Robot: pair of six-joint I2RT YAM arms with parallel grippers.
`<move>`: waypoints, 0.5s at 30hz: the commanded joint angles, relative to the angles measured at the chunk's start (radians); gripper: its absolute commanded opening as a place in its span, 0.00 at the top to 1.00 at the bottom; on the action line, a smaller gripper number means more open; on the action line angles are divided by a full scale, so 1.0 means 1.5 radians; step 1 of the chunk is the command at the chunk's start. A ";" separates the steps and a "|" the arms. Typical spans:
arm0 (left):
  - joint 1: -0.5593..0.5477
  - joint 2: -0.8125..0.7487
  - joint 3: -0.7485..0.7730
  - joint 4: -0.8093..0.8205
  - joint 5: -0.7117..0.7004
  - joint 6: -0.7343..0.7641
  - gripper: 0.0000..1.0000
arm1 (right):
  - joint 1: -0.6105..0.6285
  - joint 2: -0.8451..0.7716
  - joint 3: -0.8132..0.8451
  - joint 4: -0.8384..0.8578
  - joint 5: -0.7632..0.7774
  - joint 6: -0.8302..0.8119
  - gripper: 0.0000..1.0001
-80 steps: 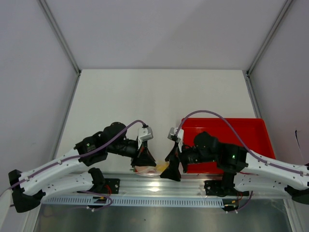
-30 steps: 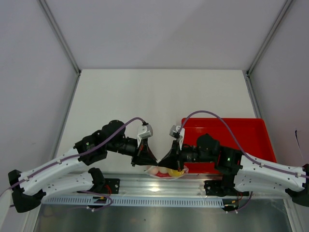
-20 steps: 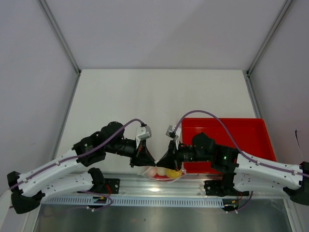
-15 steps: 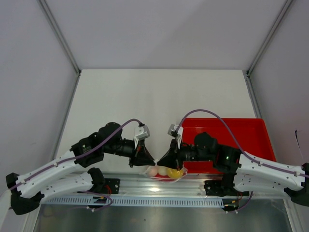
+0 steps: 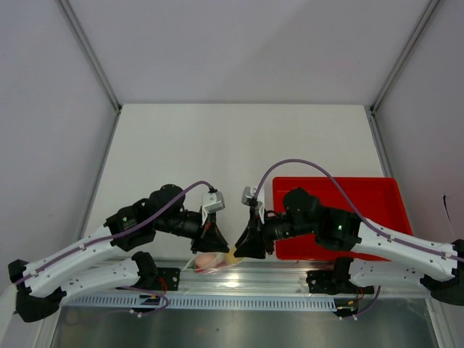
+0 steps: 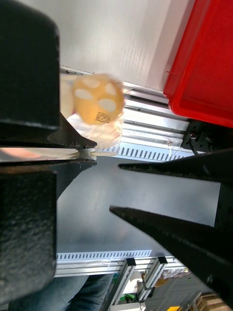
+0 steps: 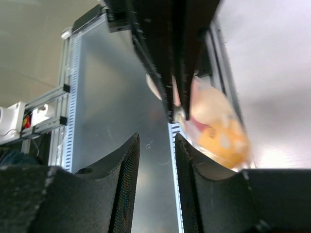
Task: Place the food in the zip-top bag and seal the zipper
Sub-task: Zip the zipper food storage bag at the center of the board.
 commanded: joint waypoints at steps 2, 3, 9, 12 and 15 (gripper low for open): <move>-0.001 0.007 0.041 -0.003 0.026 0.015 0.99 | 0.001 0.024 0.060 -0.050 -0.071 -0.052 0.61; -0.001 0.006 0.042 -0.003 0.029 0.017 0.99 | 0.001 0.028 0.063 -0.063 -0.071 -0.057 0.61; -0.001 -0.002 0.038 -0.011 0.051 0.024 0.99 | -0.004 0.069 0.088 -0.098 -0.071 -0.090 0.61; -0.001 -0.007 0.036 -0.011 0.057 0.022 0.99 | -0.010 0.072 0.102 -0.123 -0.051 -0.105 0.62; -0.001 -0.012 0.034 -0.016 0.057 0.022 0.99 | -0.016 0.058 0.107 -0.132 -0.039 -0.109 0.62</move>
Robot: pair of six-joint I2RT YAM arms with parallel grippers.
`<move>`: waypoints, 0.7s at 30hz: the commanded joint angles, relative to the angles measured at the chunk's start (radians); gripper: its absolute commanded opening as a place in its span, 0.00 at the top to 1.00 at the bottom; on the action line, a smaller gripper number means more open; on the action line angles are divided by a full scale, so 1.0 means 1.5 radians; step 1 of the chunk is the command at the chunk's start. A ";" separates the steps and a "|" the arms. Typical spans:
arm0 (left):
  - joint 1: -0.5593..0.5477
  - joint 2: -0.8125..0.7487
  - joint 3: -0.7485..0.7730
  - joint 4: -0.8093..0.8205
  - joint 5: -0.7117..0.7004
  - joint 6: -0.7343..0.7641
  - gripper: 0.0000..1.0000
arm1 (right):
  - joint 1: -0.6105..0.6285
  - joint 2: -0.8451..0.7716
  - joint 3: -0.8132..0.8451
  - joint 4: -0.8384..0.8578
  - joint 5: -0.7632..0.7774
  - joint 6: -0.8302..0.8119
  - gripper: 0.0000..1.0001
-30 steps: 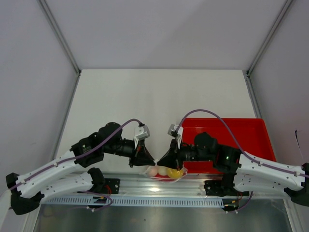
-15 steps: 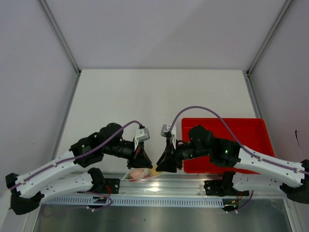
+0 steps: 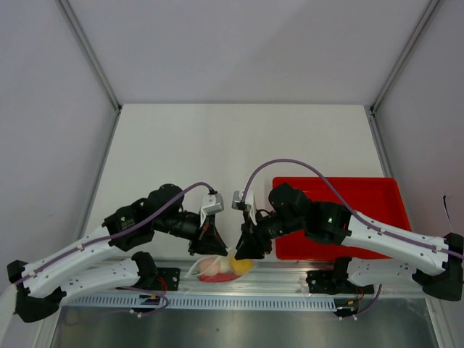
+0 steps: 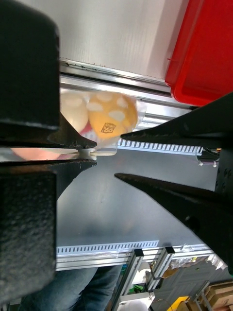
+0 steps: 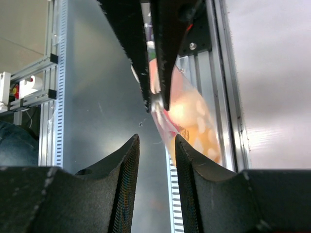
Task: Place the food in the zip-top bag and seal the zipper
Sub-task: Zip the zipper food storage bag at the center of the board.
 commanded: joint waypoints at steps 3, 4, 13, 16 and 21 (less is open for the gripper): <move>-0.001 -0.015 0.018 0.009 0.030 0.009 0.99 | -0.019 -0.021 0.035 -0.010 -0.002 -0.026 0.62; -0.001 -0.015 0.017 0.011 0.034 0.007 0.99 | -0.019 -0.019 0.034 -0.009 -0.004 -0.024 0.62; -0.001 -0.023 0.007 0.035 0.048 -0.010 0.99 | -0.019 0.002 0.022 0.033 -0.023 -0.021 0.62; -0.001 -0.020 0.006 0.043 0.043 -0.018 0.99 | -0.018 0.009 0.012 0.063 -0.052 -0.010 0.62; -0.001 -0.012 -0.001 0.061 0.044 -0.030 0.99 | -0.015 0.011 -0.007 0.118 -0.068 0.014 0.67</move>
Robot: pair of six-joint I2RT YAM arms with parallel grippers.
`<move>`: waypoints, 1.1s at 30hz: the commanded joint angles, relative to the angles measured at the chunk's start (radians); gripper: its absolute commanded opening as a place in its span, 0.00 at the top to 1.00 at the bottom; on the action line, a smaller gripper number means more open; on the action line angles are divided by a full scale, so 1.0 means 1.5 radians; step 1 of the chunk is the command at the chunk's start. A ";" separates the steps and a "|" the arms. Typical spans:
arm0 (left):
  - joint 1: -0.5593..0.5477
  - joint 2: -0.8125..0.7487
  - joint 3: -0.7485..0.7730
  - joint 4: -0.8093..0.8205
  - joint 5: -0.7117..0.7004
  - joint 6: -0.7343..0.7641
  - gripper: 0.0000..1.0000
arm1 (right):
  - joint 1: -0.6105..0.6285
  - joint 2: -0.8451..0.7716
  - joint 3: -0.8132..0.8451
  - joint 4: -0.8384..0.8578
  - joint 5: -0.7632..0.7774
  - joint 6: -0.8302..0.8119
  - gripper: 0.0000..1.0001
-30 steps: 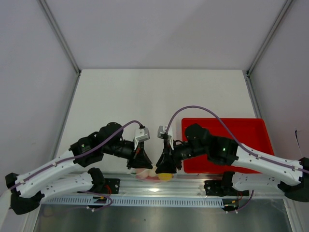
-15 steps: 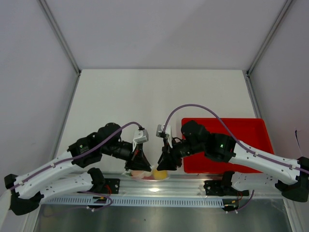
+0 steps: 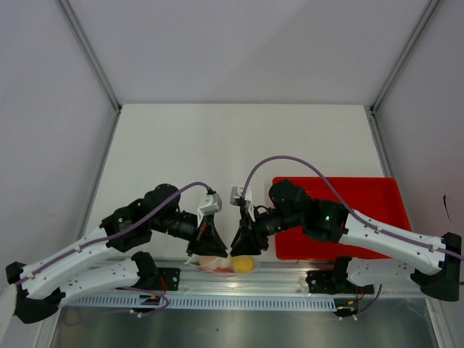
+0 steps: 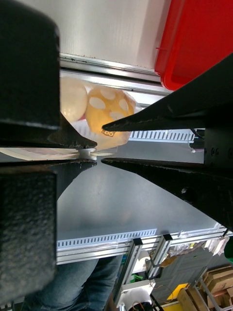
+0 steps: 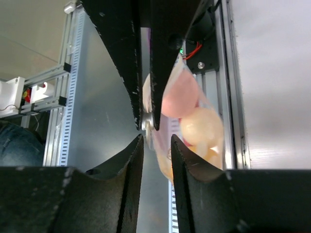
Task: Place the food in the zip-top bag and seal the zipper
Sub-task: Zip the zipper food storage bag at the center of the board.
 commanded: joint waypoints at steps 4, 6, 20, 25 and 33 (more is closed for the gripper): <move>-0.001 0.005 0.004 0.046 0.012 -0.022 0.99 | 0.012 0.013 -0.011 0.071 -0.037 0.018 0.76; -0.001 0.006 0.007 0.045 0.008 -0.022 0.99 | 0.019 0.022 -0.015 0.073 -0.043 0.015 0.76; -0.001 0.007 0.017 0.039 -0.007 -0.023 0.99 | 0.050 0.063 -0.027 0.102 -0.058 0.024 0.77; -0.001 0.005 0.018 0.035 -0.026 -0.024 0.99 | 0.063 0.060 -0.054 0.162 -0.049 0.066 1.00; -0.001 0.014 0.004 -0.018 -0.093 -0.002 0.99 | 0.082 -0.042 -0.137 0.296 0.196 0.153 1.00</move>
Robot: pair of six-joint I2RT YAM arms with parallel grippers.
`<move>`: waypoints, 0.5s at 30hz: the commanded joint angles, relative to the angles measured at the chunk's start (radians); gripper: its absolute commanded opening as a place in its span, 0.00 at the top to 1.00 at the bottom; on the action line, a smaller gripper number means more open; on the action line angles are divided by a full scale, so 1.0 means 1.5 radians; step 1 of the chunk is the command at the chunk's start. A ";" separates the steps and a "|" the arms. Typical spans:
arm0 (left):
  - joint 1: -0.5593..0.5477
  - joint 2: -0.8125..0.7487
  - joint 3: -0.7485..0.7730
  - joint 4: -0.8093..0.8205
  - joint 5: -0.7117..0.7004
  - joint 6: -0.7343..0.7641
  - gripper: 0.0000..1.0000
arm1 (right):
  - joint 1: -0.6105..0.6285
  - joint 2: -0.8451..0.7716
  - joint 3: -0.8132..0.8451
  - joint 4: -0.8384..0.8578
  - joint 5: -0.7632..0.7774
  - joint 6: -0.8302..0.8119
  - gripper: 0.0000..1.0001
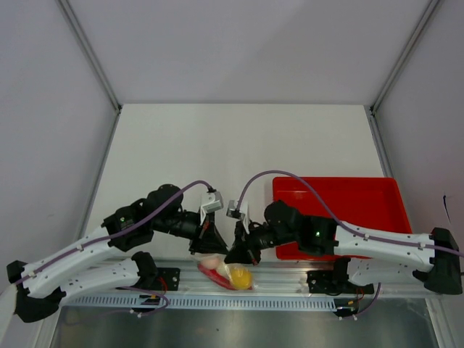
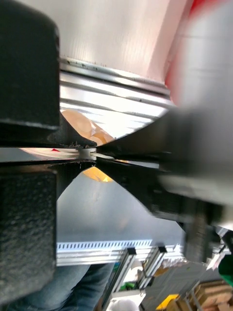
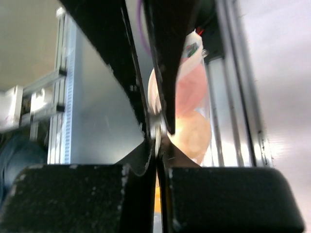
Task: Place the food in the zip-top bag and seal the zipper
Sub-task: Zip the zipper food storage bag at the center of the board.
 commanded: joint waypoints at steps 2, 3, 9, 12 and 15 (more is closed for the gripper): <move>0.001 0.003 -0.006 -0.003 -0.055 0.019 0.99 | -0.002 -0.109 -0.048 0.172 0.143 0.066 1.00; 0.001 -0.003 -0.009 -0.003 -0.058 0.019 0.99 | -0.011 -0.115 -0.042 0.168 0.143 0.070 1.00; 0.002 -0.005 -0.021 -0.009 -0.050 0.026 0.99 | -0.017 -0.139 -0.020 0.148 0.146 0.075 1.00; 0.002 -0.006 -0.018 -0.017 -0.050 0.028 0.99 | -0.019 -0.138 -0.016 0.141 0.137 0.073 1.00; 0.004 -0.019 -0.022 -0.032 -0.059 0.031 1.00 | -0.026 -0.147 -0.021 0.130 0.134 0.073 1.00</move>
